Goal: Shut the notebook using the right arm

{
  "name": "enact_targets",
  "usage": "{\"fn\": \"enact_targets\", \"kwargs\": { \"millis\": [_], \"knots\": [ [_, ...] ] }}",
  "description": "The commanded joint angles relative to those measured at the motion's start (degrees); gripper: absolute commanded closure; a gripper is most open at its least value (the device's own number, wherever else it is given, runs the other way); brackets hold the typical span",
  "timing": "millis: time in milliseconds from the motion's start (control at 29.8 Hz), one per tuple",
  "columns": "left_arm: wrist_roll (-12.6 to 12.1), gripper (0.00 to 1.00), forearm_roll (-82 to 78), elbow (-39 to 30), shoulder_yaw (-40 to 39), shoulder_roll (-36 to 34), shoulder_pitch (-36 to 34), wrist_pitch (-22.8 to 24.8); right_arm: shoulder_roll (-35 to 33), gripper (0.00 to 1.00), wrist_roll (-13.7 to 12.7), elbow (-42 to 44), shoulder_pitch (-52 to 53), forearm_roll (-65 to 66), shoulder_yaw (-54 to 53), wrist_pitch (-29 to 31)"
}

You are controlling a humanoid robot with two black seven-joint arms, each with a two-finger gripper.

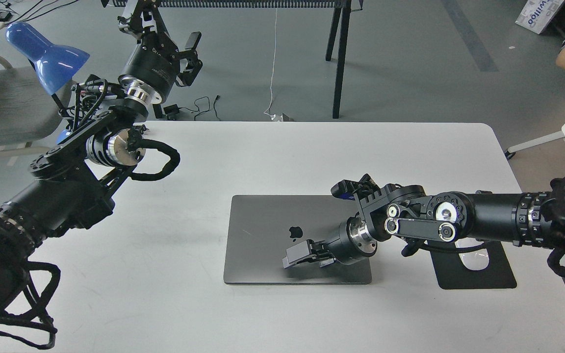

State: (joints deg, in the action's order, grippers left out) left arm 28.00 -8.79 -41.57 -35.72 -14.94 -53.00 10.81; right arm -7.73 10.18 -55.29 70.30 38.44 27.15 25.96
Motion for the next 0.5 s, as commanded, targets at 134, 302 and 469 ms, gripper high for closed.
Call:
{"fn": "enact_targets", "kwargs": {
  "millis": [134, 302, 469],
  "knots": [
    [0.0, 0.0, 0.0, 0.0, 0.04, 0.0, 0.0, 0.0, -4.74, 0.0, -0.24, 1.76, 2.03, -0.21, -21.23, -0.48],
    [0.0, 0.0, 0.0, 0.0, -0.05, 0.0, 0.0, 0.0, -5.1, 0.0, -0.25, 8.78, 2.12, -0.64, -37.32, -0.04],
    [0.0, 0.0, 0.09, 0.0, -0.05, 0.0, 0.0, 0.0, -5.01, 0.0, -0.24, 15.03, 0.2, -5.28, -55.42, -0.56]
  ]
}}
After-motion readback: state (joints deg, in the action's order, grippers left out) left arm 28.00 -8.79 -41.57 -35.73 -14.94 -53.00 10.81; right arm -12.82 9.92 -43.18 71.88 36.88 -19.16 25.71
